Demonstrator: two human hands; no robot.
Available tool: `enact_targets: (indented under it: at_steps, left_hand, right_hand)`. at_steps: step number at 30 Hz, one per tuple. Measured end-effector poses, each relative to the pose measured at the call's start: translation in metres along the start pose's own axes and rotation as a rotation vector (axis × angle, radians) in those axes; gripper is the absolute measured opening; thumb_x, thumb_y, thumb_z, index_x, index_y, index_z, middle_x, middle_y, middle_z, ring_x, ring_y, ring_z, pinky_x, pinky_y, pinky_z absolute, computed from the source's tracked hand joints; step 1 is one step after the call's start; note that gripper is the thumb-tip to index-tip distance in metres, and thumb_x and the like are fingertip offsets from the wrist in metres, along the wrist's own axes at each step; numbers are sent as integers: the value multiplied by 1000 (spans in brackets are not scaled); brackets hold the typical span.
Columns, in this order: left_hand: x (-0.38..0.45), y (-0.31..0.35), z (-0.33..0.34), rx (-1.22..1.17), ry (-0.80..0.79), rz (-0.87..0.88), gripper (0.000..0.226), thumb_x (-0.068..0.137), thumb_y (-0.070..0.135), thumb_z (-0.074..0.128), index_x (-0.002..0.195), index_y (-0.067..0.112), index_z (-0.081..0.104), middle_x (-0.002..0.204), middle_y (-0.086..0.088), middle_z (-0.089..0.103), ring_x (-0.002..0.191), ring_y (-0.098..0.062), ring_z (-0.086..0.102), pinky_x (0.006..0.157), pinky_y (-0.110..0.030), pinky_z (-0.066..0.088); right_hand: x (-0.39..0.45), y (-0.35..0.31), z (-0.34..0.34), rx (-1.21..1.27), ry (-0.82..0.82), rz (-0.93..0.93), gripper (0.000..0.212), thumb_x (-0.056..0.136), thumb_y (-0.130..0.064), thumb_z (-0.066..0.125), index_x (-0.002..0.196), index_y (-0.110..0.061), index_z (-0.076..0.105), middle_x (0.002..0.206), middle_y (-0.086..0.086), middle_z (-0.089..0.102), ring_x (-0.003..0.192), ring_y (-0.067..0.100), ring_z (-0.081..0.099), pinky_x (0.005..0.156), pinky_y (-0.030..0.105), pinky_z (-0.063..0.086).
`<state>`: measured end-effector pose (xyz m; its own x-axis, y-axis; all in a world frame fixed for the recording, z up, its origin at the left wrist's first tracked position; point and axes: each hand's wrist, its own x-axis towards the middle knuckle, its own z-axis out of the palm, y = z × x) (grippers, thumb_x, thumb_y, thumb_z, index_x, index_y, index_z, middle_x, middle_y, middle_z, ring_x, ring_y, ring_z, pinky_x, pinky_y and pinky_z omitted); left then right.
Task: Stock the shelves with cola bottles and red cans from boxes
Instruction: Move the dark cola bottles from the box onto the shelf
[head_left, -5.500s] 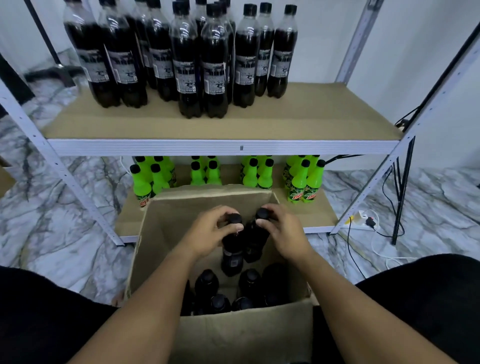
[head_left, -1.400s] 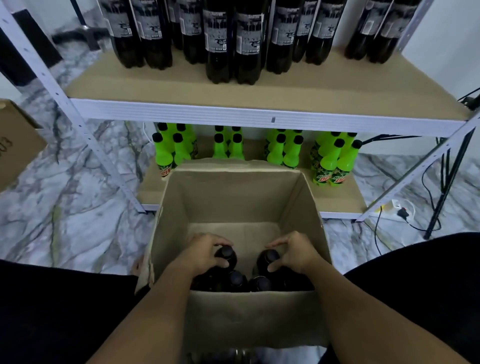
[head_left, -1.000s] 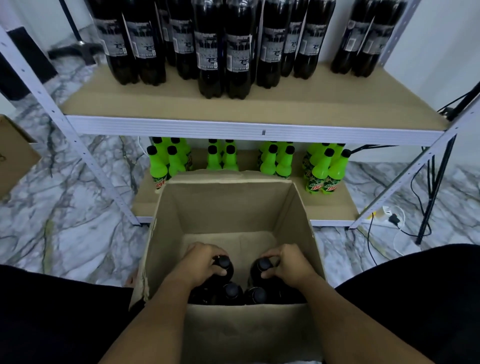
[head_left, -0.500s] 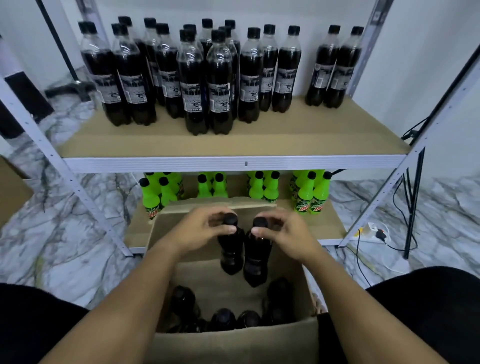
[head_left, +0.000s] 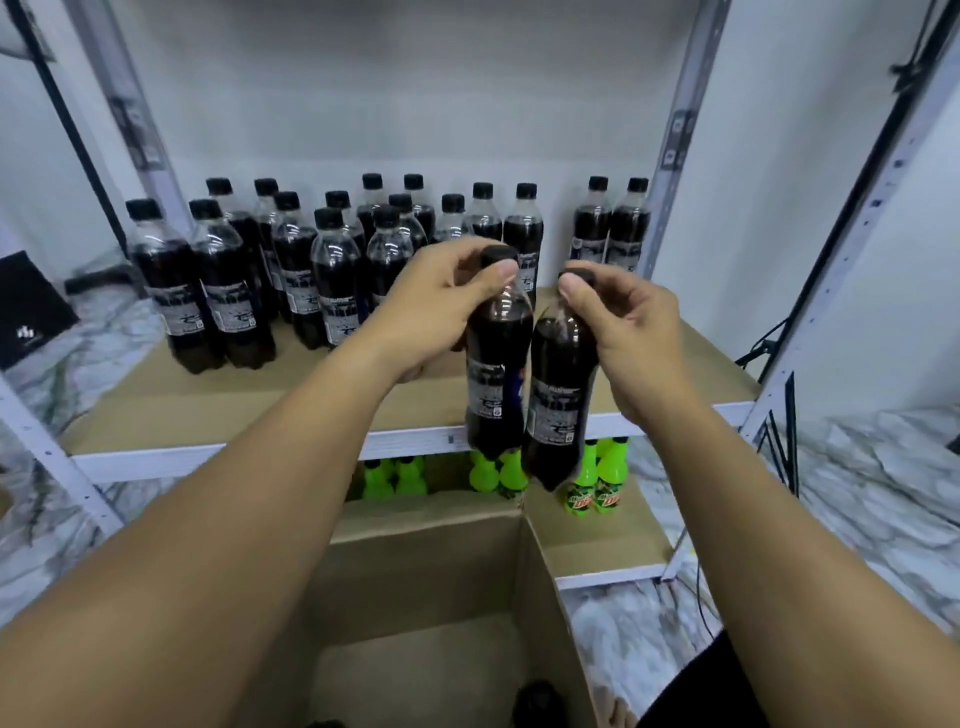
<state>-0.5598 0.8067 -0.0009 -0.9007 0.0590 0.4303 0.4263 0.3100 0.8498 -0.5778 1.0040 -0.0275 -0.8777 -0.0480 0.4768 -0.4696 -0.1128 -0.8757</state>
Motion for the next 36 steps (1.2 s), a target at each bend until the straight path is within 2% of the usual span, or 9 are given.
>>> enact_targets:
  at_steps: [4, 10, 14, 16, 18, 20, 25, 32, 36]
  left_hand:
    - [50, 7, 21, 36, 19, 8, 21, 103, 29, 62, 118, 17, 71, 112, -6, 74, 108, -23, 70, 103, -49, 53]
    - [117, -19, 67, 48, 61, 2, 18, 102, 30, 63, 111, 17, 72, 104, 0, 74, 102, -22, 69, 100, -49, 54]
    - [156, -42, 93, 41, 182, -33, 21, 92, 29, 77, 104, 13, 74, 98, -2, 75, 95, -22, 71, 94, -45, 58]
    - [174, -50, 104, 63, 215, -39, 23, 89, 30, 81, 101, 12, 75, 94, 1, 74, 89, -17, 70, 86, -34, 58]
    - [191, -54, 113, 133, 238, -41, 25, 89, 31, 80, 104, 12, 75, 92, 8, 71, 82, -5, 64, 74, -12, 48]
    - [207, -59, 121, 191, 290, -45, 26, 88, 30, 81, 104, 11, 76, 91, 7, 70, 82, -6, 63, 65, -4, 40]
    - [235, -75, 133, 247, 401, -32, 23, 85, 26, 84, 100, 11, 77, 96, -1, 75, 83, -9, 63, 60, -6, 39]
    - [264, -86, 140, 253, 455, -61, 25, 84, 29, 85, 98, 11, 75, 80, 5, 63, 75, -11, 59, 61, -14, 37]
    - [273, -91, 143, 232, 462, -63, 28, 82, 30, 86, 98, 10, 74, 84, 1, 69, 81, -18, 67, 73, -25, 51]
  right_hand:
    - [49, -5, -20, -63, 59, -19, 16, 94, -23, 71, 108, -16, 74, 92, 1, 76, 86, 14, 70, 86, 34, 57]
    - [110, 25, -51, -199, 113, -48, 23, 101, -23, 62, 119, -12, 71, 109, 5, 75, 103, 17, 70, 100, 42, 55]
    - [146, 56, -64, -227, 145, -37, 30, 100, -28, 59, 124, -11, 68, 115, 6, 73, 108, 20, 69, 102, 48, 53]
    - [162, 70, -69, -221, 182, -48, 28, 103, -24, 57, 125, -9, 66, 112, 6, 73, 103, 15, 70, 99, 41, 54]
    - [177, 83, -70, -218, 224, -74, 27, 104, -21, 55, 124, -6, 65, 102, 3, 72, 89, 4, 68, 86, 28, 56]
    - [192, 95, -71, -251, 263, -108, 28, 105, -23, 53, 124, -7, 65, 100, 1, 71, 85, 2, 67, 82, 26, 55]
    - [222, 120, -67, -358, 341, -169, 28, 106, -30, 49, 123, -15, 65, 91, -13, 67, 86, 4, 64, 89, 36, 54]
    - [250, 140, -65, -425, 371, -215, 29, 109, -25, 43, 120, -7, 63, 81, -11, 63, 75, -12, 58, 72, 8, 43]
    - [261, 147, -65, -459, 390, -209, 32, 108, -24, 43, 127, -4, 60, 95, -18, 60, 89, -20, 54, 80, 0, 36]
